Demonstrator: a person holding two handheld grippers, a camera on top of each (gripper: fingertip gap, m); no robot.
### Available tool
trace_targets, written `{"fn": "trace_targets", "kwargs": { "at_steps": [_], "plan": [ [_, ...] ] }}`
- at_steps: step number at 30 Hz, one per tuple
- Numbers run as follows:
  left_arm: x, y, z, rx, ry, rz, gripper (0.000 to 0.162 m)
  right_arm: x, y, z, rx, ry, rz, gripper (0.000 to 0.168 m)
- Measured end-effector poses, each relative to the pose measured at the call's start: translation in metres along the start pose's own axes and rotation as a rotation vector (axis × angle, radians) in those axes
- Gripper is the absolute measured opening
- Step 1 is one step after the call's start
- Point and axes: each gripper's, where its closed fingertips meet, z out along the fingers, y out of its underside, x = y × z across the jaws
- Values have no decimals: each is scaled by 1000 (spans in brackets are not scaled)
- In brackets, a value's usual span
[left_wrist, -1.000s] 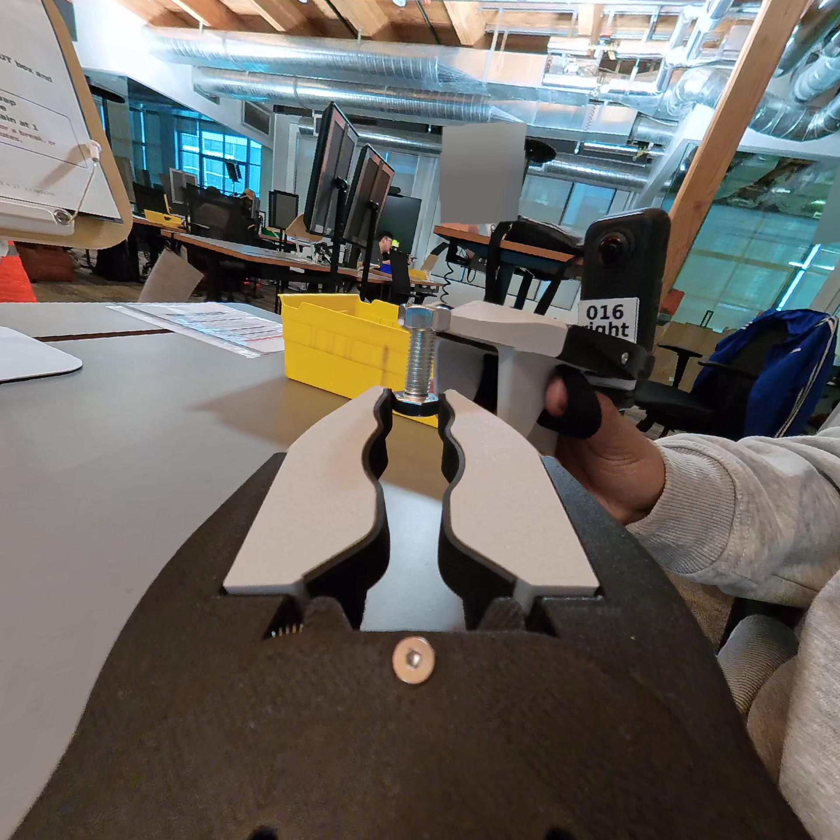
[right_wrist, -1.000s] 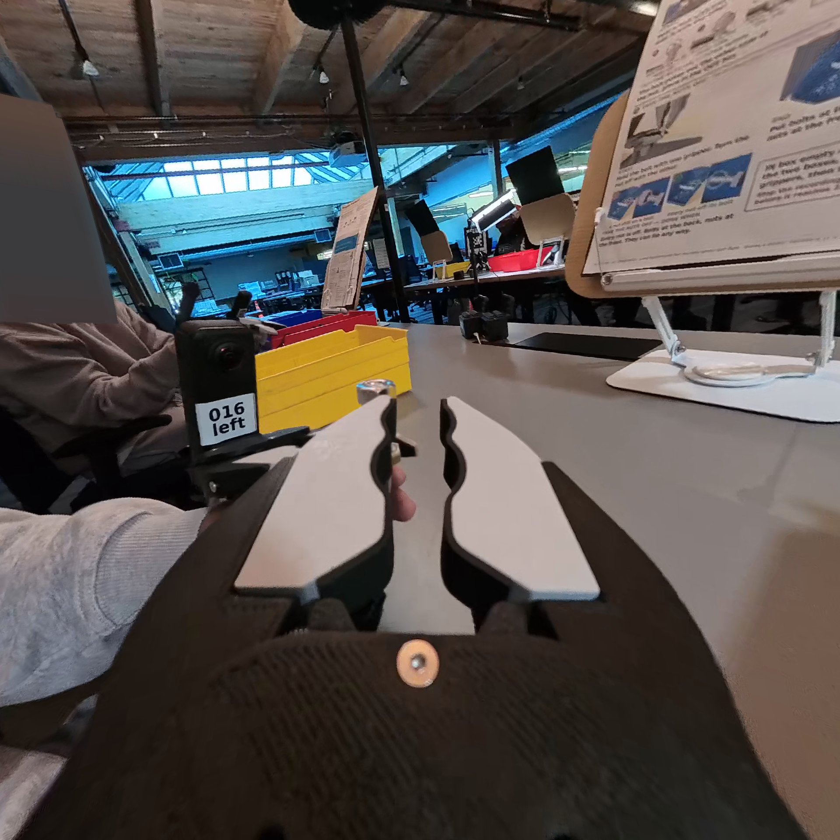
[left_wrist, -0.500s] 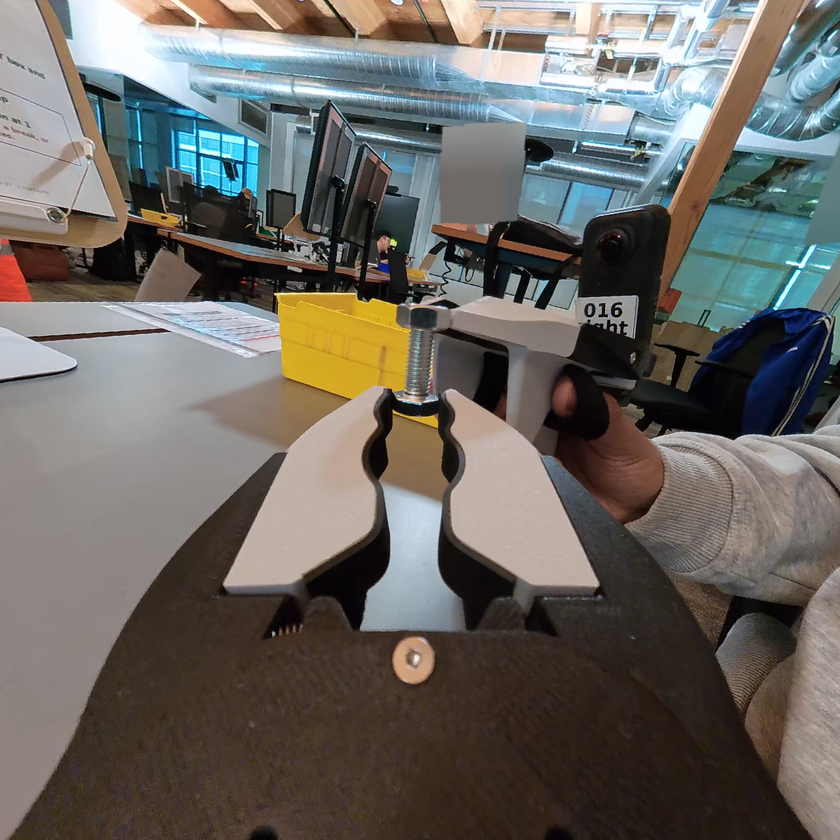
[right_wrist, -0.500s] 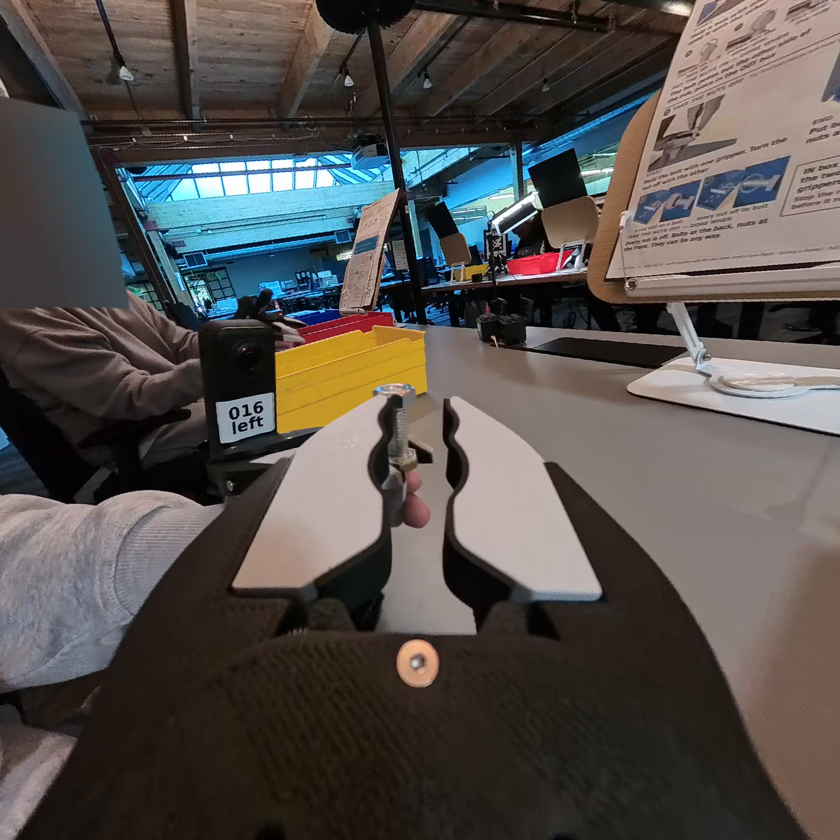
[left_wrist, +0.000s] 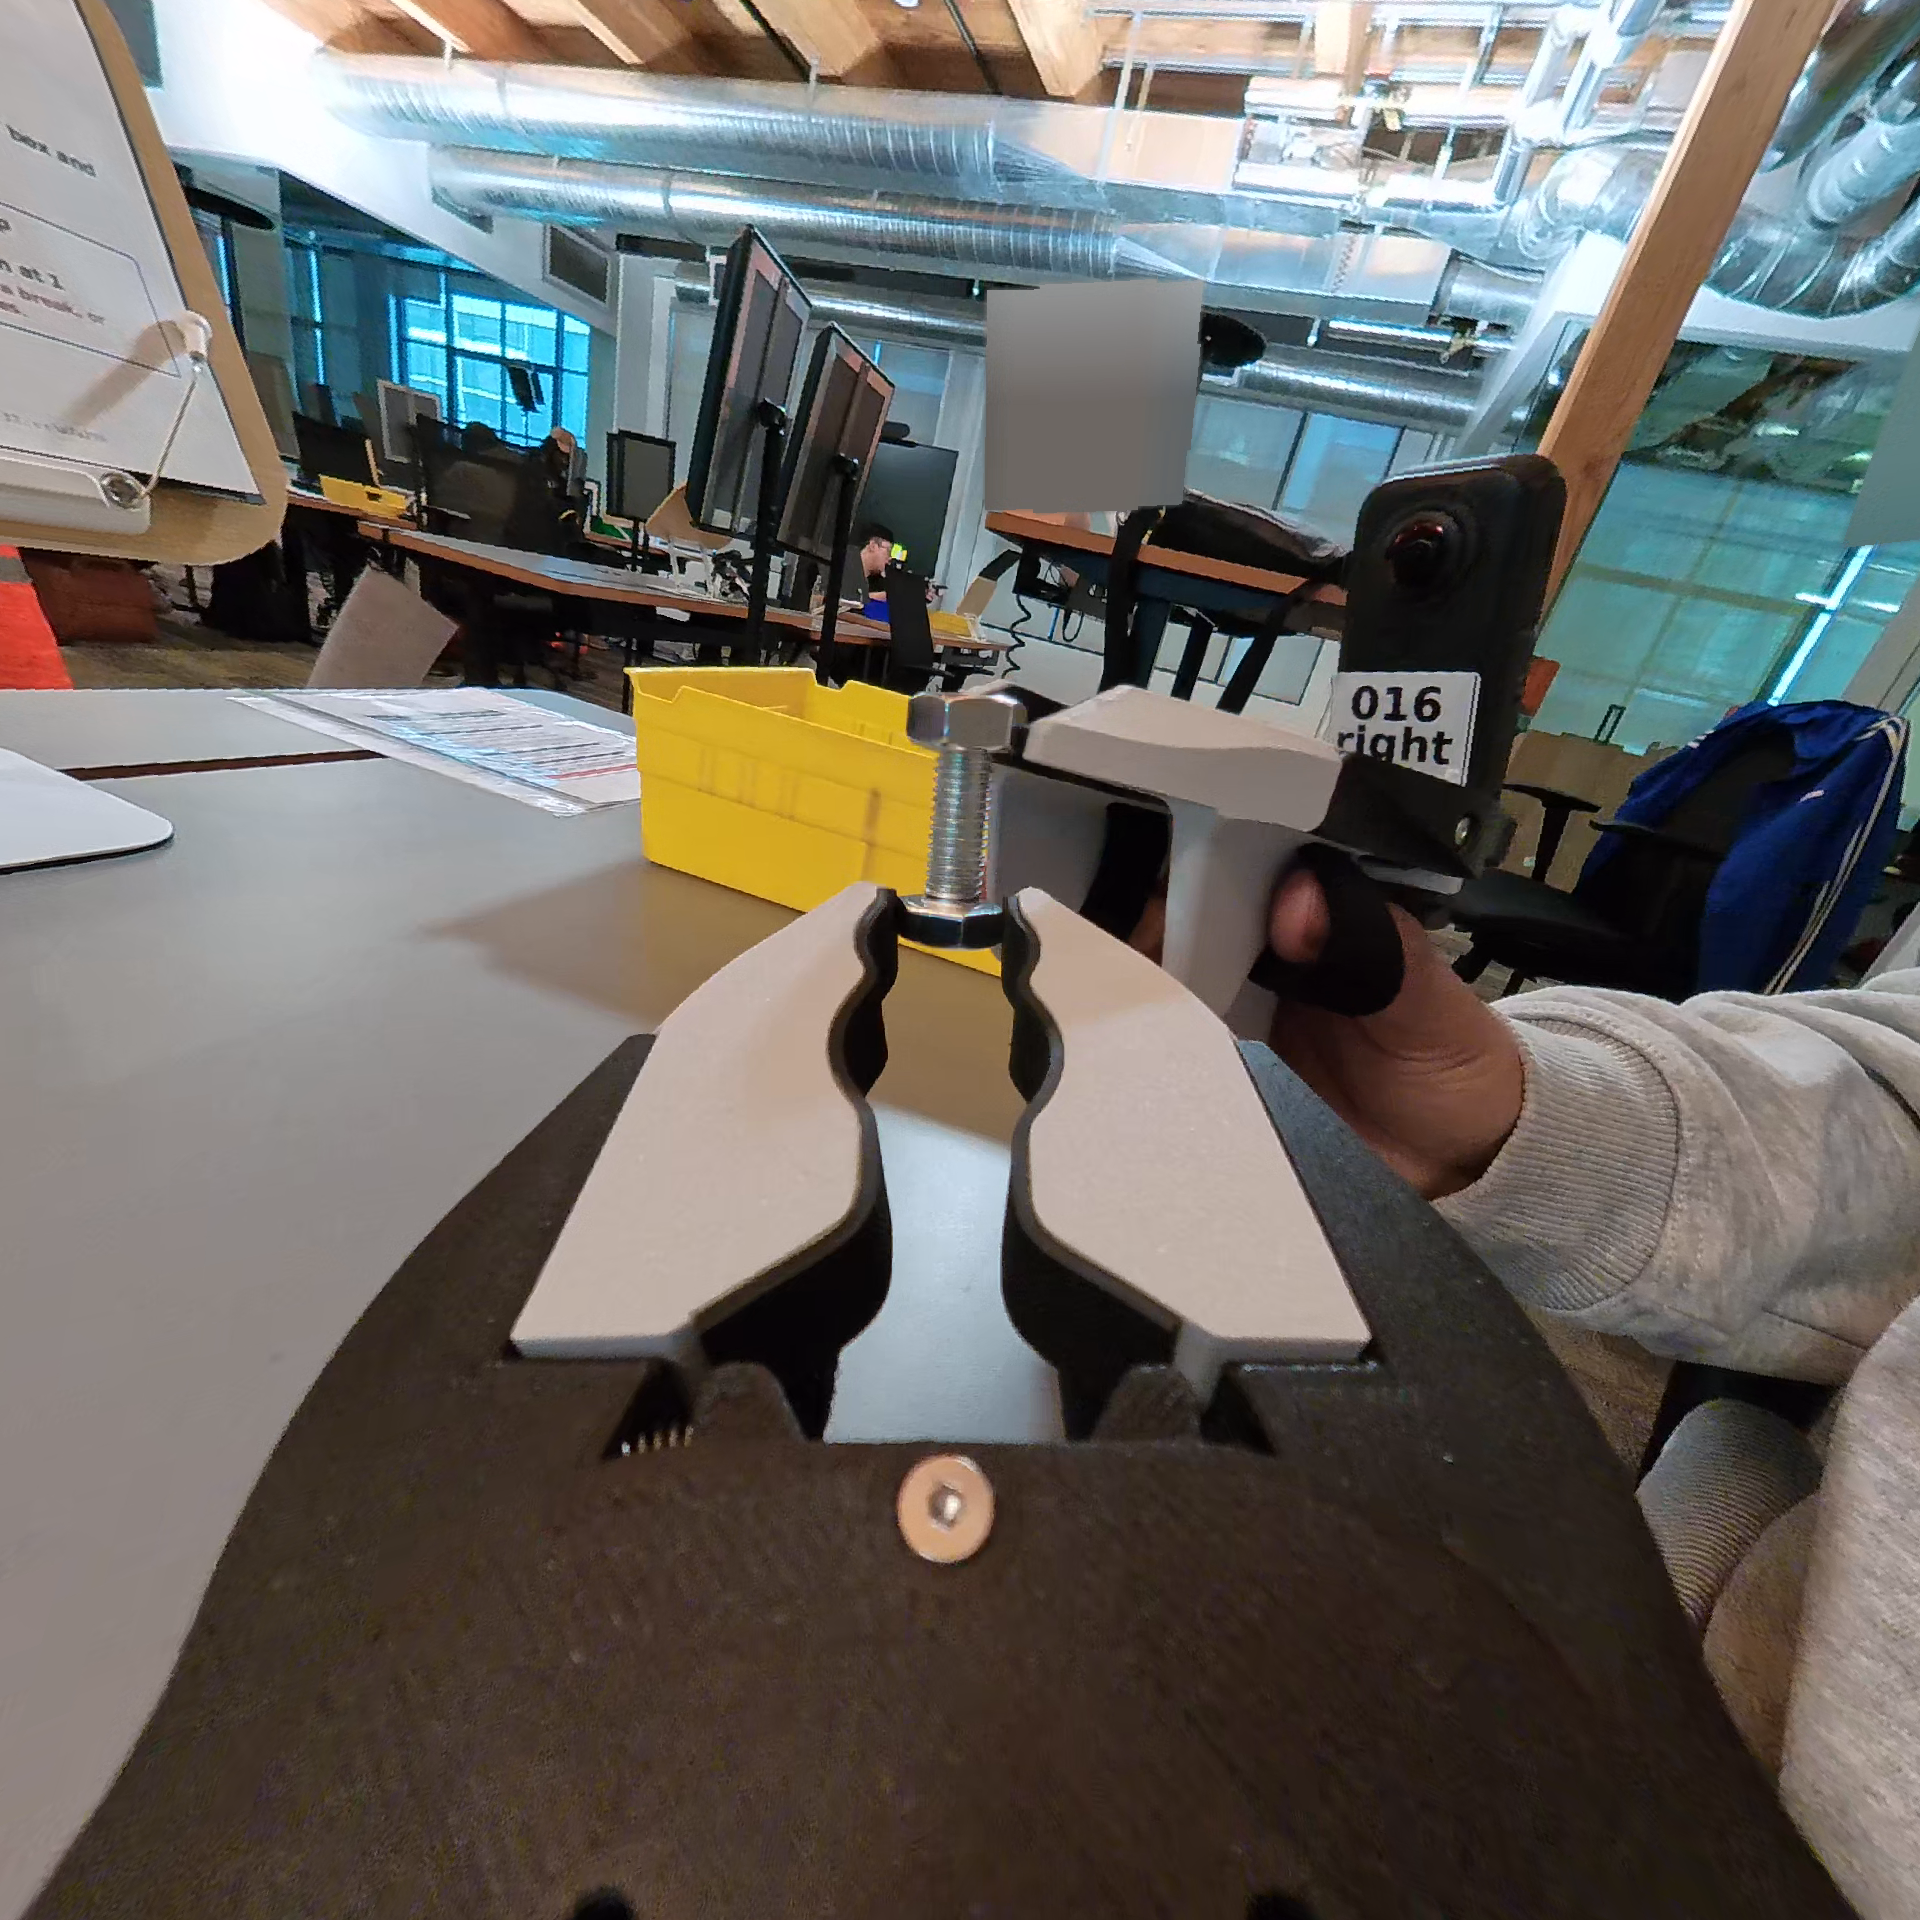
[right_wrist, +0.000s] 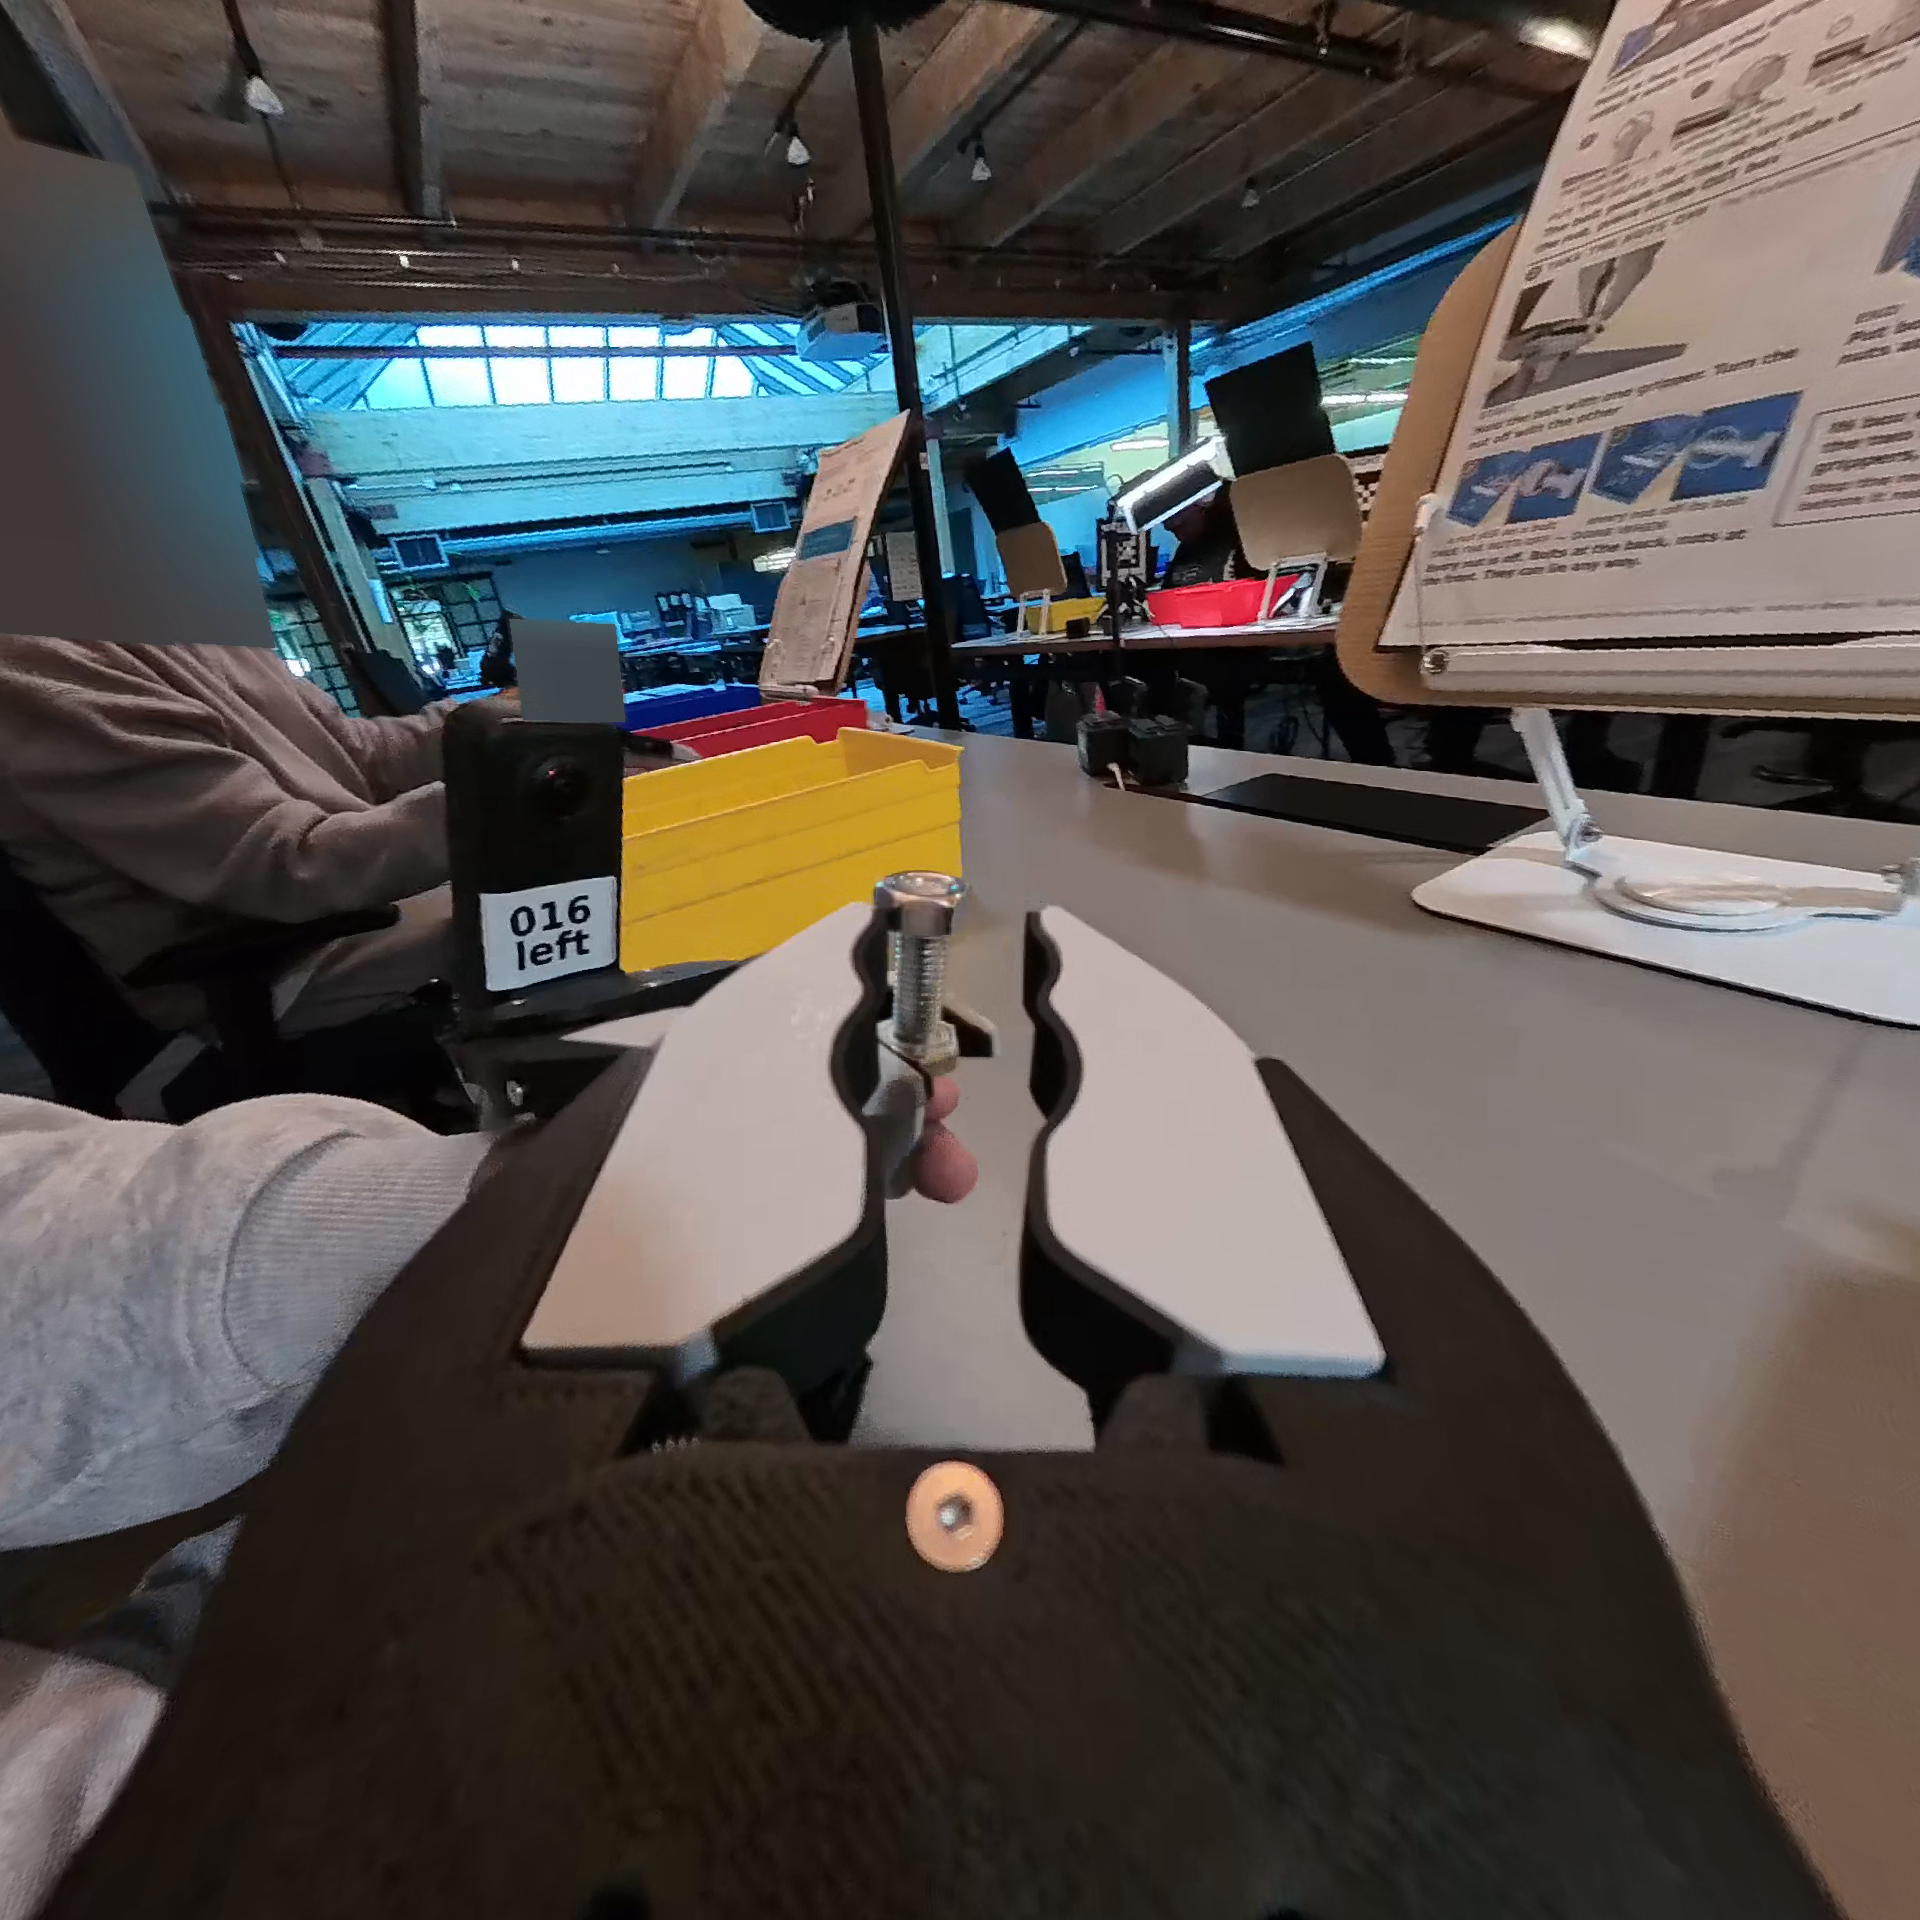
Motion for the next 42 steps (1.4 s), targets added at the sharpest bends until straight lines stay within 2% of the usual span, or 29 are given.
{"fn": "trace_targets", "kwargs": {
  "at_steps": [4,9,14,19,22,31,42],
  "plan": [
    [-3,-4,-2,14,-7,-6,20,13,2,-3,-10,55,15,20],
    [-2,-2,-1,11,-3,-8,20,-5,-7,-2,36,-34,-1,26],
    [1,-2,0,8,7,-3,20,-10,-3,1,10,-39,-43,24],
    [-1,-4,-2,23,5,-15,20,10,-1,-3,5,43,22,19],
    [-1,-5,-2,24,4,-16,20,10,-6,-5,35,21,58,21],
    [-1,-3,-1,18,2,-13,20,-19,-7,-1,32,-58,-90,21],
    [4,1,1,-9,10,27,20,-19,-5,1,25,-52,-95,30]
  ]
}}
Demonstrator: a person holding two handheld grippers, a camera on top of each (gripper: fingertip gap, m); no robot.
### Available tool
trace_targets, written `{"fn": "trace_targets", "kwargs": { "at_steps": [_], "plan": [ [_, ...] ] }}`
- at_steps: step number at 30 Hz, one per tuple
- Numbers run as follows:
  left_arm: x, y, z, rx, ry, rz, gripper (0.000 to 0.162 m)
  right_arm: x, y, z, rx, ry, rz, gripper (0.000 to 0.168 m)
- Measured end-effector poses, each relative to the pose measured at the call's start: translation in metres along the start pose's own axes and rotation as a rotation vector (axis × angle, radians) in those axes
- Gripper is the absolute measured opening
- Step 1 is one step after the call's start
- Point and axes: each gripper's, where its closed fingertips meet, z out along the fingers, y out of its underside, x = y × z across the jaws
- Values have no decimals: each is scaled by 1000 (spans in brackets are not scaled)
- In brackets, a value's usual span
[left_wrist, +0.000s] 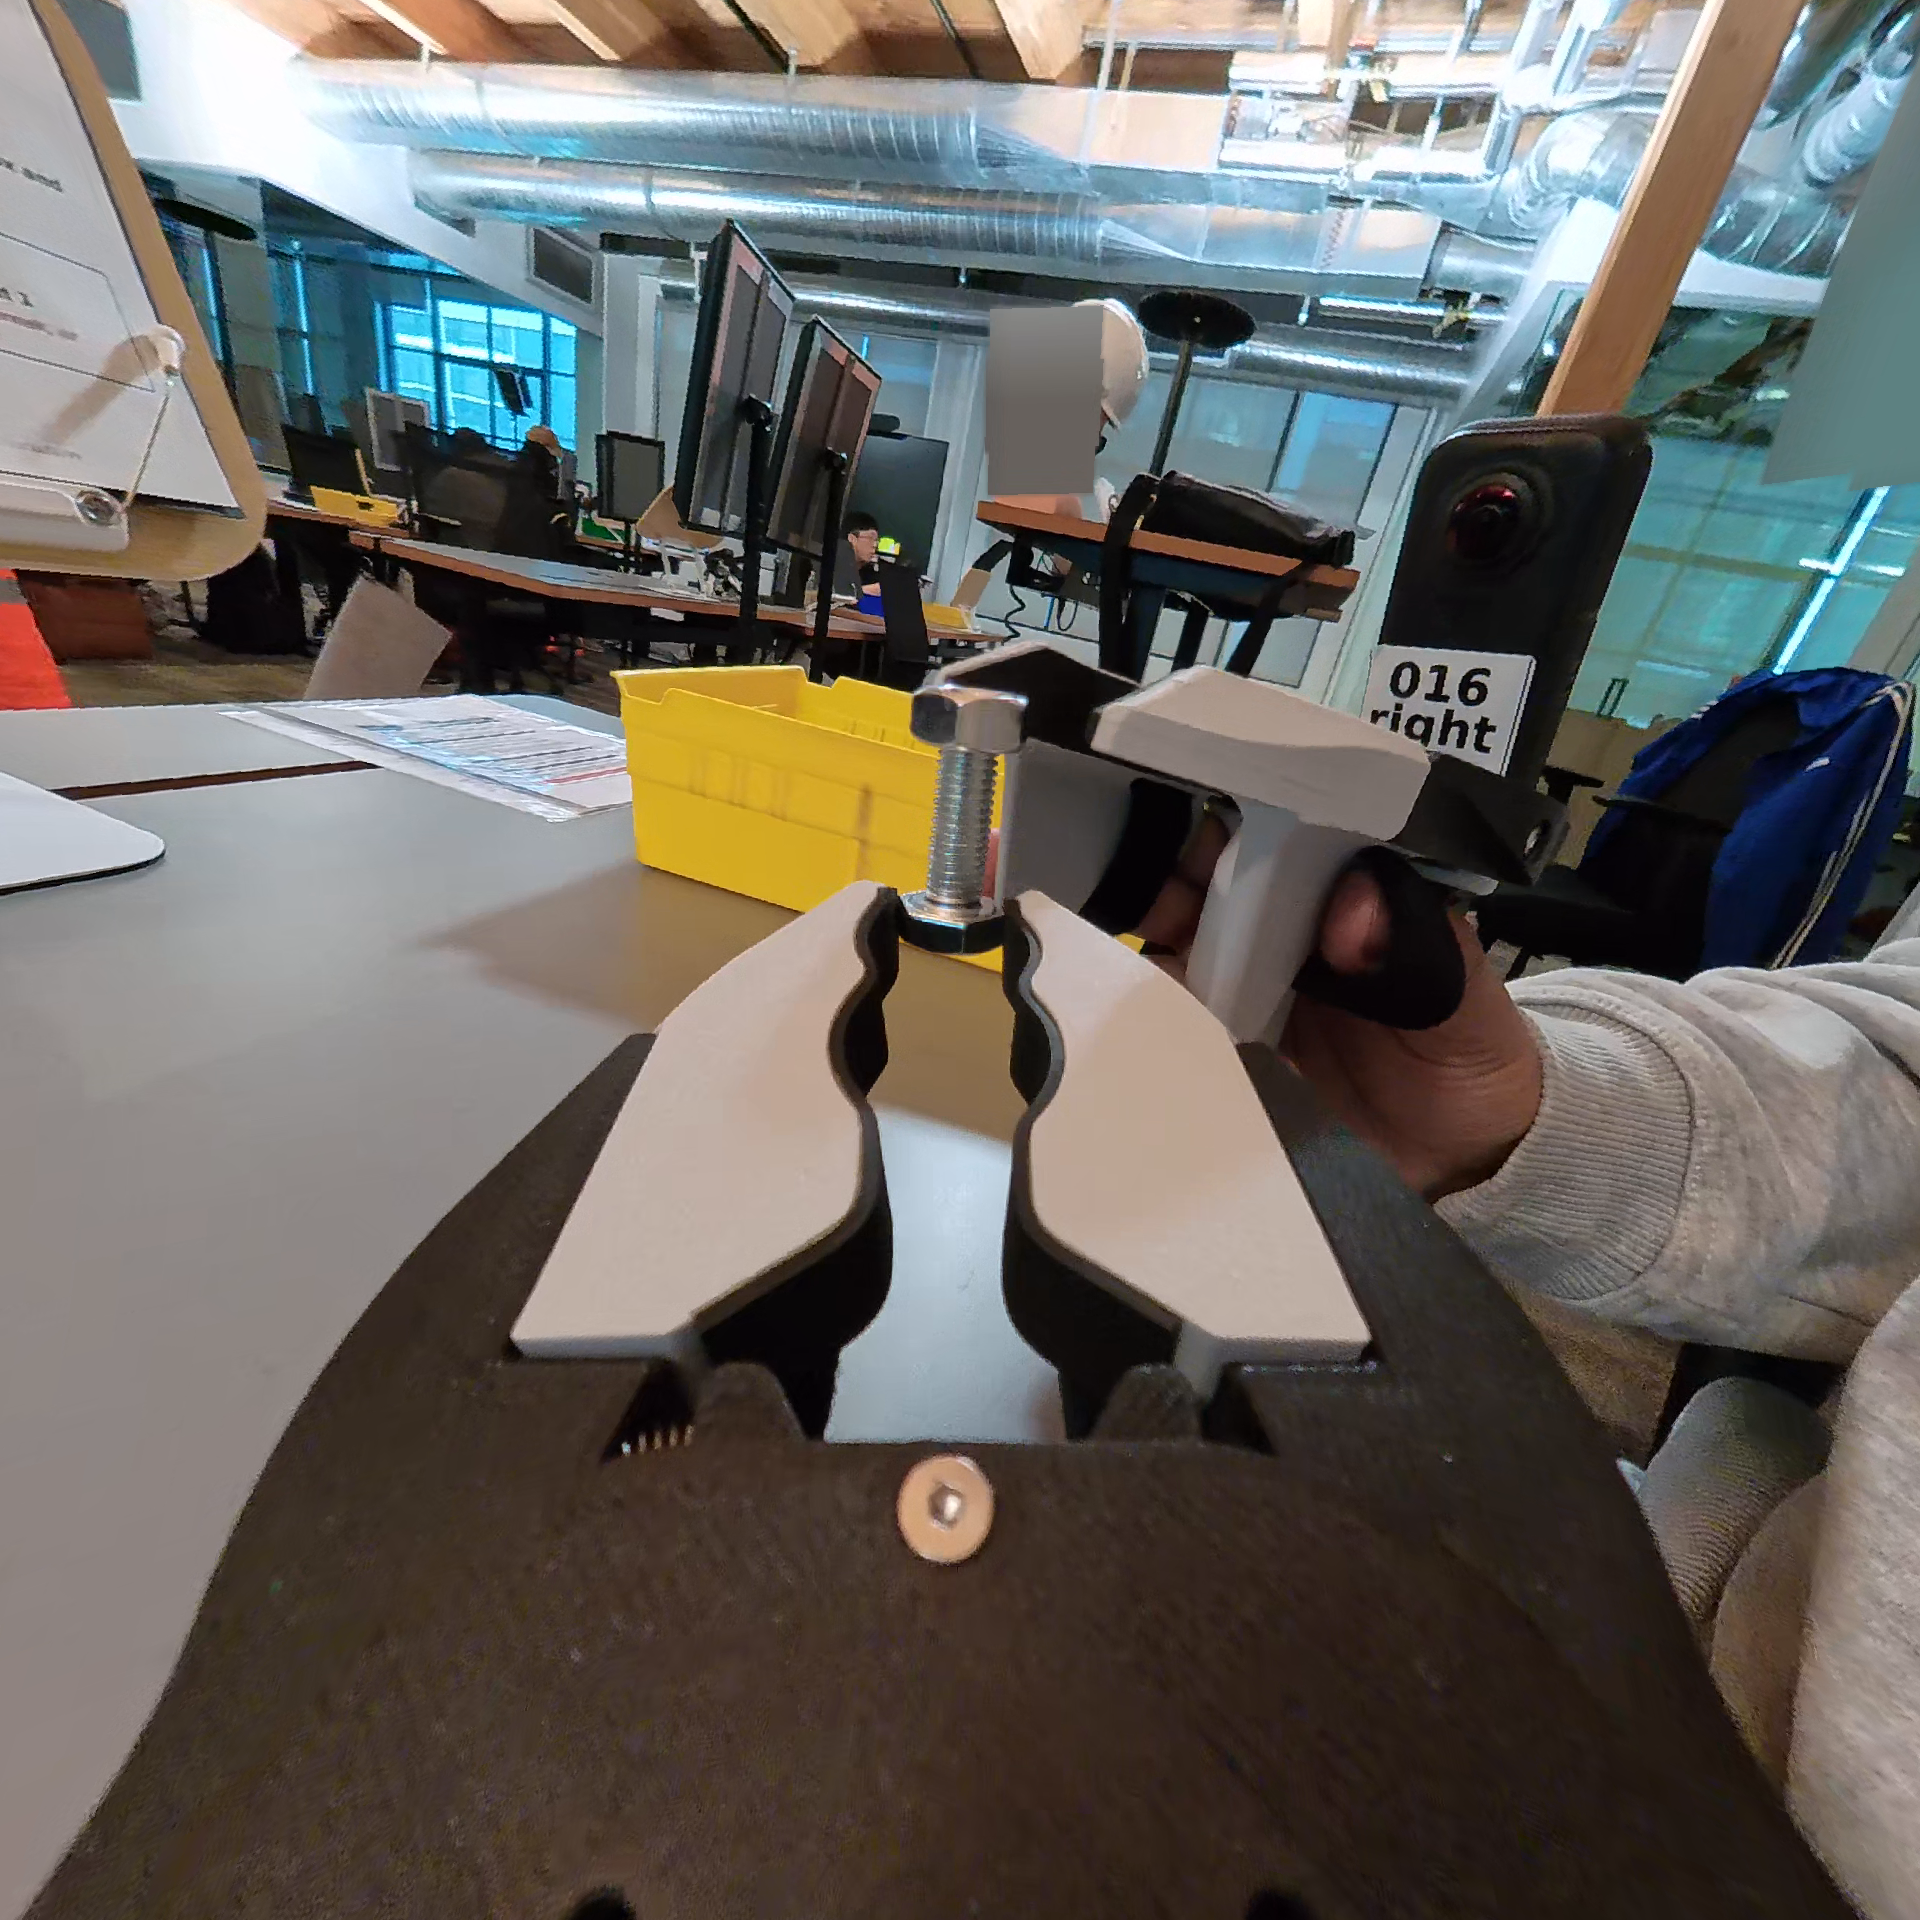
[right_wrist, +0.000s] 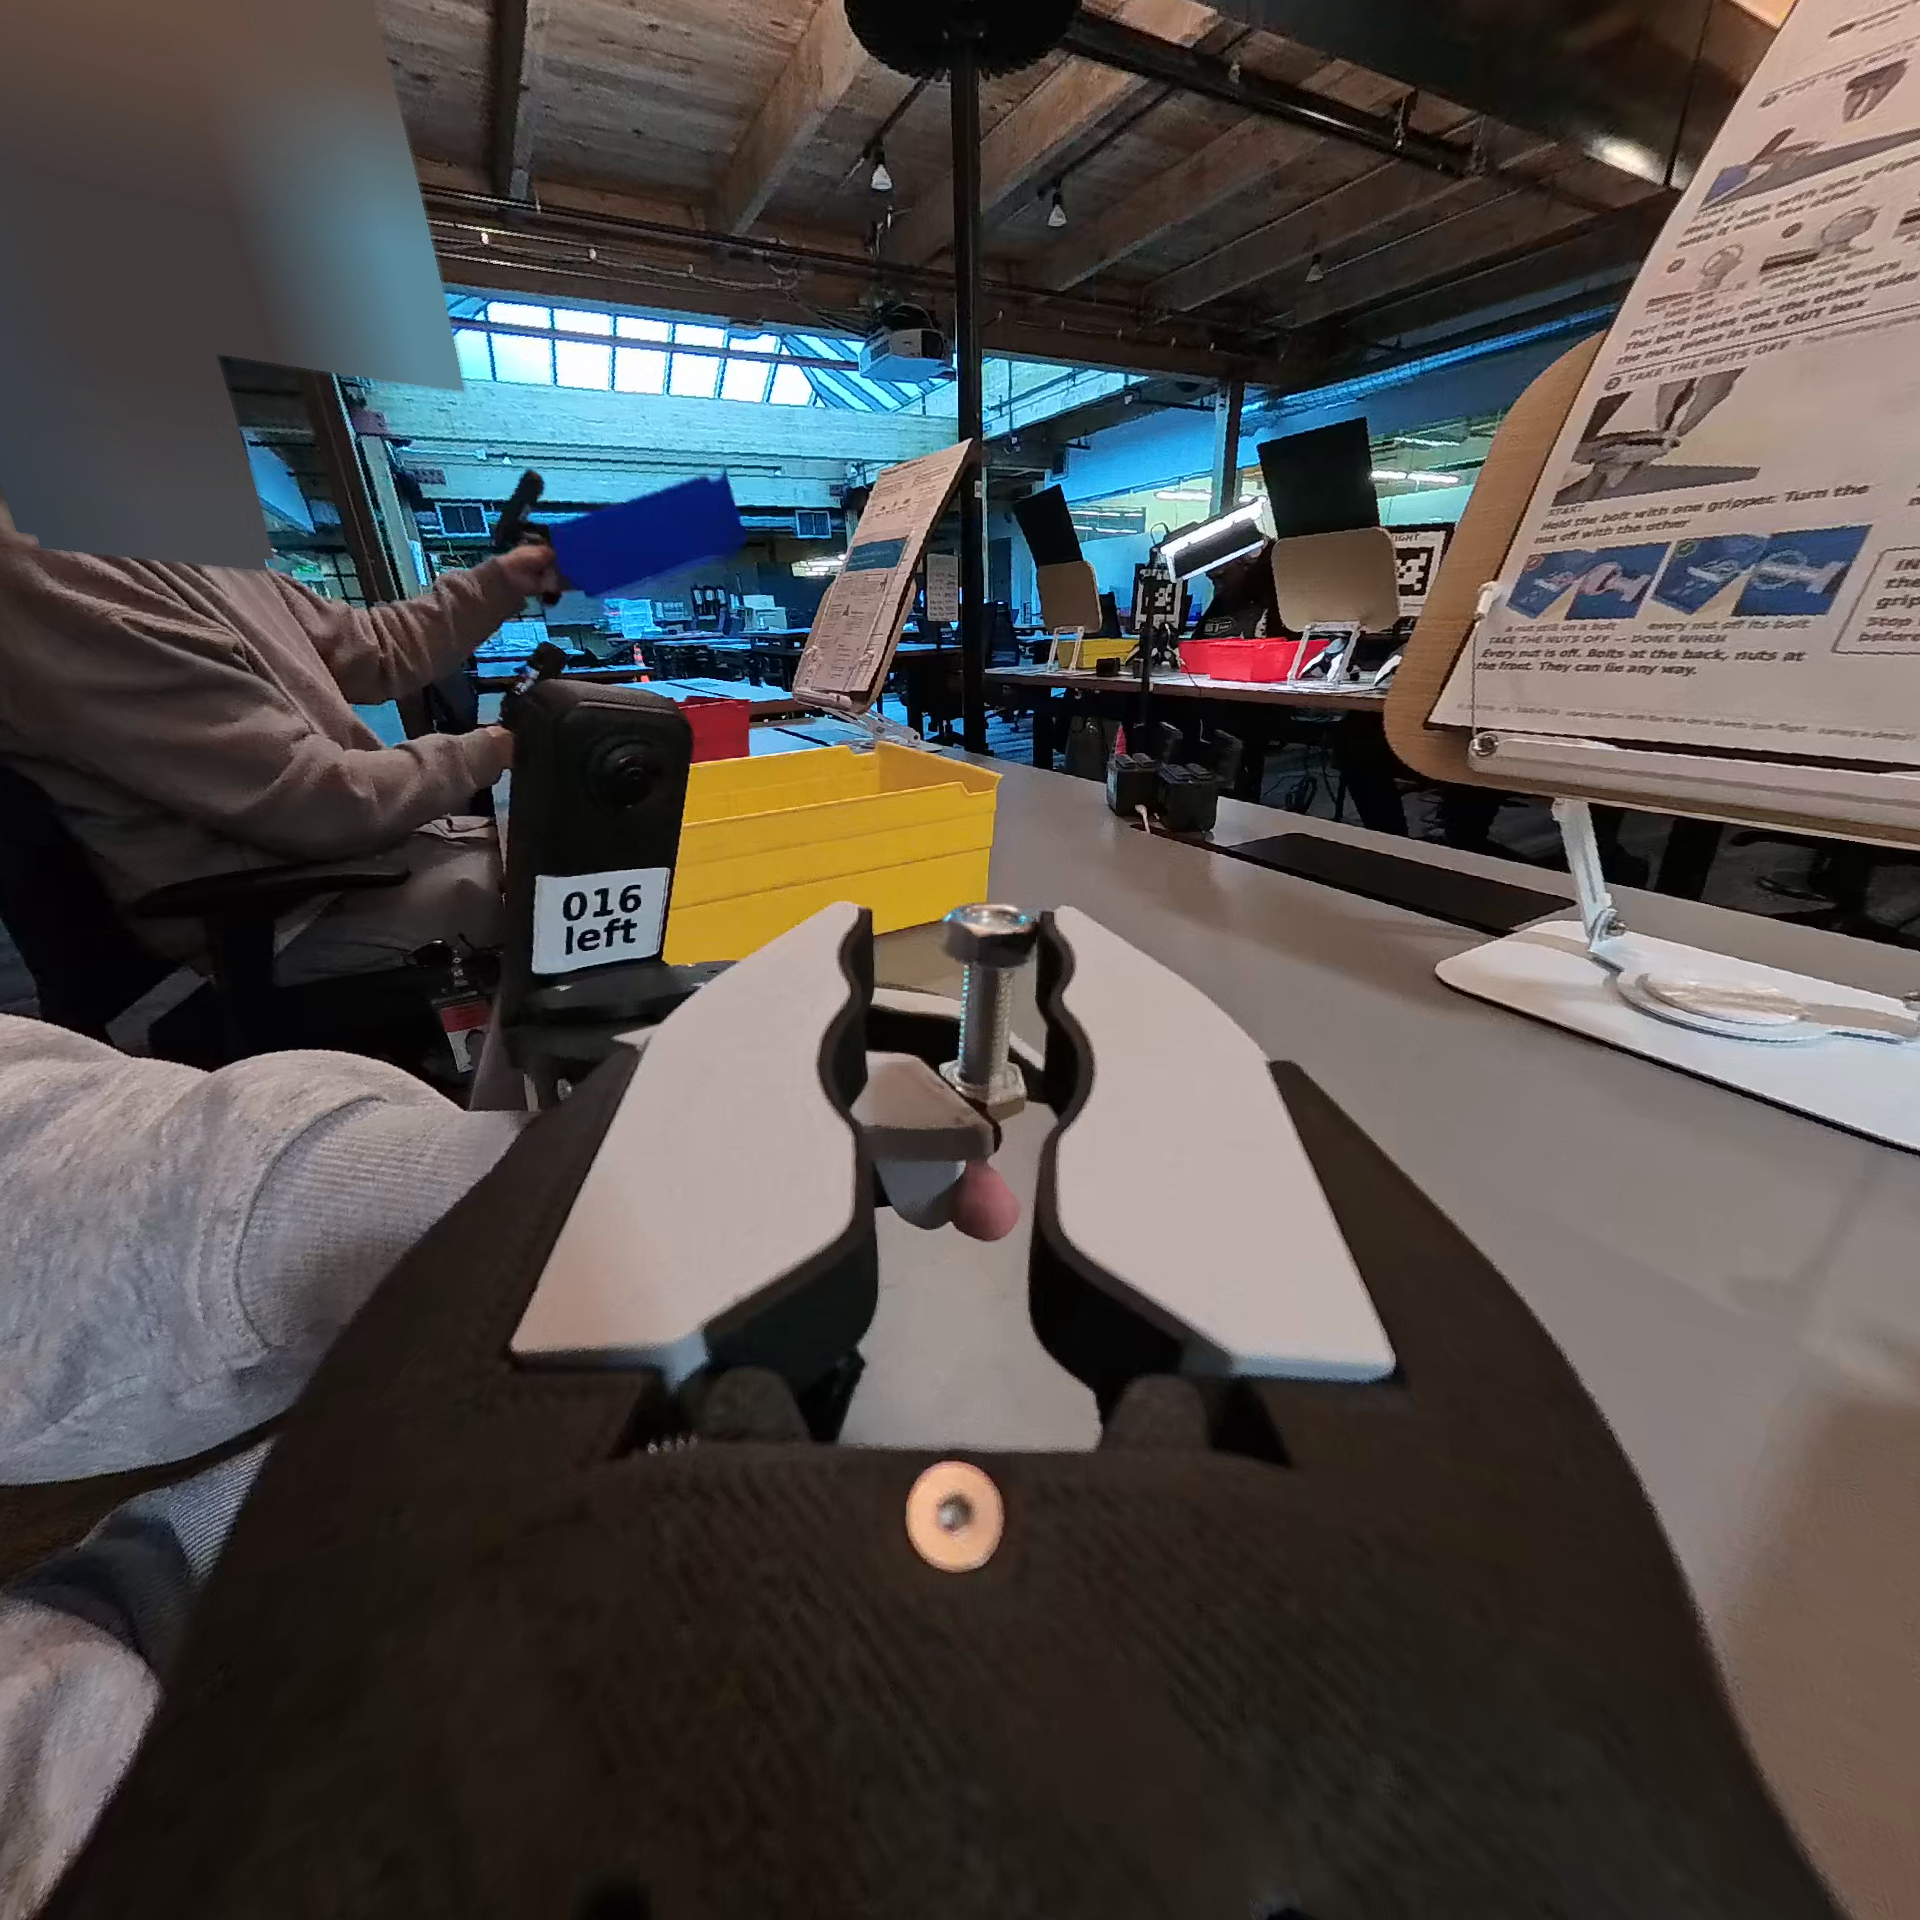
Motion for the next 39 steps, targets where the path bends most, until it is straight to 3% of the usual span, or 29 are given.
{"fn": "trace_targets", "kwargs": {
  "at_steps": [13,30,39],
  "plan": [
    [3,2,1,-10,12,9,20,9,1,-2,-3,39,21,20],
    [-5,-4,-2,29,-5,-47,20,20,3,-5,-8,76,75,21],
    [-4,-3,-2,23,-2,-45,20,5,3,0,-33,53,-60,23]
  ]
}}
